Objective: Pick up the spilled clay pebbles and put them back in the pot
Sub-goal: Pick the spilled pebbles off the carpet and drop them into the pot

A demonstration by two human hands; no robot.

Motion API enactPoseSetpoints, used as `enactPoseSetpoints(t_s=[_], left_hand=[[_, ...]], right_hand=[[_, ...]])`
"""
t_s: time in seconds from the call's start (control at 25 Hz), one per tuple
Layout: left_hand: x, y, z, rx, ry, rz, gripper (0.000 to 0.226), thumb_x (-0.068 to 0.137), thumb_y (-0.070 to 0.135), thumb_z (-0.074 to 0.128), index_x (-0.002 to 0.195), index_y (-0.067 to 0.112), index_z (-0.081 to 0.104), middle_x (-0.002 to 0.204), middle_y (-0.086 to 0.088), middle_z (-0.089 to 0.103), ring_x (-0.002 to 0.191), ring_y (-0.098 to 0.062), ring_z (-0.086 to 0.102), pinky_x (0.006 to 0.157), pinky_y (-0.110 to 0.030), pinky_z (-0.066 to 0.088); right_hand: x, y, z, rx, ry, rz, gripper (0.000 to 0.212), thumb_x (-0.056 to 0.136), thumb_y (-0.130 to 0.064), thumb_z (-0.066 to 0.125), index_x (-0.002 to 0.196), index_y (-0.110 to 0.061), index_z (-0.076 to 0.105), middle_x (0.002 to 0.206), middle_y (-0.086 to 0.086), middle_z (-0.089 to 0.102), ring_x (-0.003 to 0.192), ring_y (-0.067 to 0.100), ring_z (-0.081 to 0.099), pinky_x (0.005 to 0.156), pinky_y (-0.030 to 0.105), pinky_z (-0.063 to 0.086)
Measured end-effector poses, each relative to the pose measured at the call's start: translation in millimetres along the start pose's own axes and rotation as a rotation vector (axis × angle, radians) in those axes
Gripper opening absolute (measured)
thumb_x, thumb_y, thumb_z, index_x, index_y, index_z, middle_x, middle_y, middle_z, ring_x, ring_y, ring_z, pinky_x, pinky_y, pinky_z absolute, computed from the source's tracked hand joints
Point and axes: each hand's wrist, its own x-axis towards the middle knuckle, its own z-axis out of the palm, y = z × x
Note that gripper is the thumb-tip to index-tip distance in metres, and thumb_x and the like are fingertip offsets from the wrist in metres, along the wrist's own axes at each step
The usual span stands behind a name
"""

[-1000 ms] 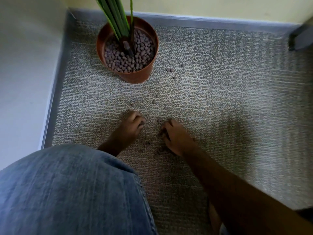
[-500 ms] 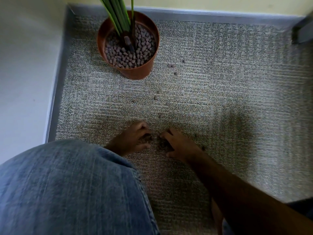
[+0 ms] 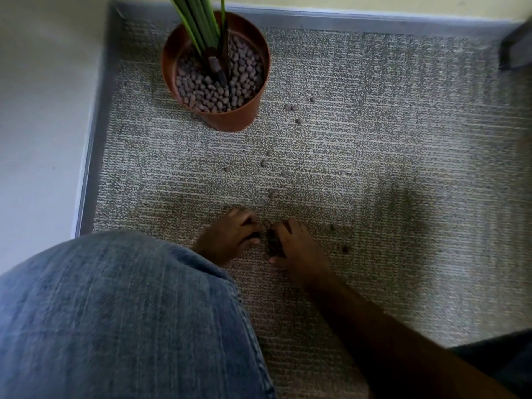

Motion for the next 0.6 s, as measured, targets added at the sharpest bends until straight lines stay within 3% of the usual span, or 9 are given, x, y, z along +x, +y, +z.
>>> enactPoseSetpoints(t_s=[0.12, 0.24, 0.44, 0.6], left_hand=[[1, -4, -2, -0.022, -0.004, 0.041, 0.027, 0.092, 0.026, 0.070, 0.108, 0.005, 0.078, 0.110, -0.016, 0.068, 0.094, -0.036, 0.066, 0.079, -0.047, 0.058], [6, -9, -5, -0.005, -0.023, 0.104, 0.033, 0.095, 0.027, 0.060, 0.107, 0.002, 0.077, 0.111, -0.018, 0.069, 0.094, -0.038, 0.066, 0.080, -0.046, 0.058], [6, -15, -10, -0.001, -0.099, 0.135, 0.022, 0.093, 0.012, 0.073, 0.112, 0.000, 0.072, 0.114, -0.018, 0.066, 0.099, -0.036, 0.064, 0.085, -0.045, 0.056], [1, -32, -22, -0.029, -0.073, 0.108, 0.016, 0.089, 0.007, 0.076, 0.104, 0.002, 0.075, 0.106, -0.015, 0.068, 0.095, -0.033, 0.067, 0.083, -0.043, 0.056]], right_hand=[[3, 1, -1, 0.110, -0.026, 0.012, 0.073, 0.075, -0.033, 0.082, 0.137, -0.019, 0.046, 0.138, 0.007, 0.042, 0.126, 0.027, 0.045, 0.103, 0.039, 0.045], [3, -2, 0, 0.146, -0.037, -0.017, 0.074, 0.075, -0.030, 0.083, 0.138, -0.017, 0.046, 0.137, 0.007, 0.041, 0.125, 0.026, 0.048, 0.102, 0.039, 0.045], [6, -11, 5, 0.079, -0.065, -0.074, 0.073, 0.075, -0.033, 0.081, 0.137, -0.022, 0.045, 0.136, 0.011, 0.039, 0.123, 0.031, 0.046, 0.097, 0.042, 0.050], [11, -17, 7, -0.029, -0.114, -0.200, 0.051, 0.083, -0.021, 0.072, 0.130, -0.022, 0.052, 0.143, 0.013, 0.037, 0.128, 0.033, 0.041, 0.098, 0.043, 0.048]])
